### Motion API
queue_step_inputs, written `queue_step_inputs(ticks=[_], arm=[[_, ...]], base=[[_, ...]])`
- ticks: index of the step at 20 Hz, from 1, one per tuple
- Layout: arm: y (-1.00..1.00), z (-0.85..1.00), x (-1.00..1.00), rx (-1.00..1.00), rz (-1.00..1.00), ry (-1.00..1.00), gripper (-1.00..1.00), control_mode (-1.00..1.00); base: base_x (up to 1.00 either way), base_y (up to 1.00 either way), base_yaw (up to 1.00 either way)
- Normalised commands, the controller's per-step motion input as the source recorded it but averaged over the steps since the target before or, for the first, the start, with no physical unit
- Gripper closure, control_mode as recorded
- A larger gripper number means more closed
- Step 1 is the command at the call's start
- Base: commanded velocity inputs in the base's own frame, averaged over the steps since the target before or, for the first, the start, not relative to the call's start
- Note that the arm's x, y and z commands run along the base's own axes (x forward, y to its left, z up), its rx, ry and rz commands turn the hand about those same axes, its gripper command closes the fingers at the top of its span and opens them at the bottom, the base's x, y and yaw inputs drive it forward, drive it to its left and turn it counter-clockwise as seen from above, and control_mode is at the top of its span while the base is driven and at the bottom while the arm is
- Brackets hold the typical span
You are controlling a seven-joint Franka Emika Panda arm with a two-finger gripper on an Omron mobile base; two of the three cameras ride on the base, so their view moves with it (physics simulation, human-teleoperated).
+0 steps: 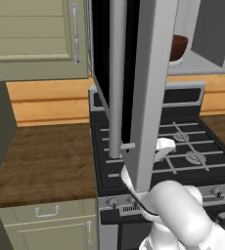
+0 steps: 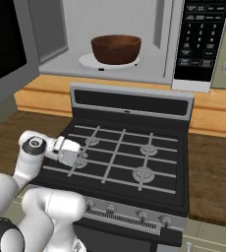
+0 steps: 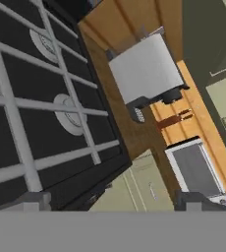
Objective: Pick the squash from the sink and place it in the bowl. Then pick the bowl and place it in the microwave. Then close the microwave door and press the start button.
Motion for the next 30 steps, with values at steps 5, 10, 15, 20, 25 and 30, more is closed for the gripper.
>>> queue_step_inputs(ticks=[5, 10, 15, 20, 25, 30], arm=[[0.86, 0.0, 0.0, -0.54, -0.01, 0.0, -1.0, -1.0], [0.99, 0.03, 0.0, -0.33, 0.0, 0.0, -1.0, -1.0], [1.0, 0.29, -0.01, -0.21, 0.0, 0.0, -1.0, -1.0], [1.0, 0.55, -0.14, -0.19, 0.0, 0.0, -1.0, -1.0], [0.86, 0.65, -0.26, -0.07, 0.0, -0.01, -1.0, -1.0], [0.45, 0.62, -0.39, -0.01, 0.0, -0.01, -1.0, -1.0]], base=[[0.0, 0.0, 0.0], [0.0, 0.0, 0.0], [0.0, 0.0, 0.0], [0.0, 0.0, 0.0], [0.0, 0.0, 0.0], [0.0, 0.0, 0.0]])
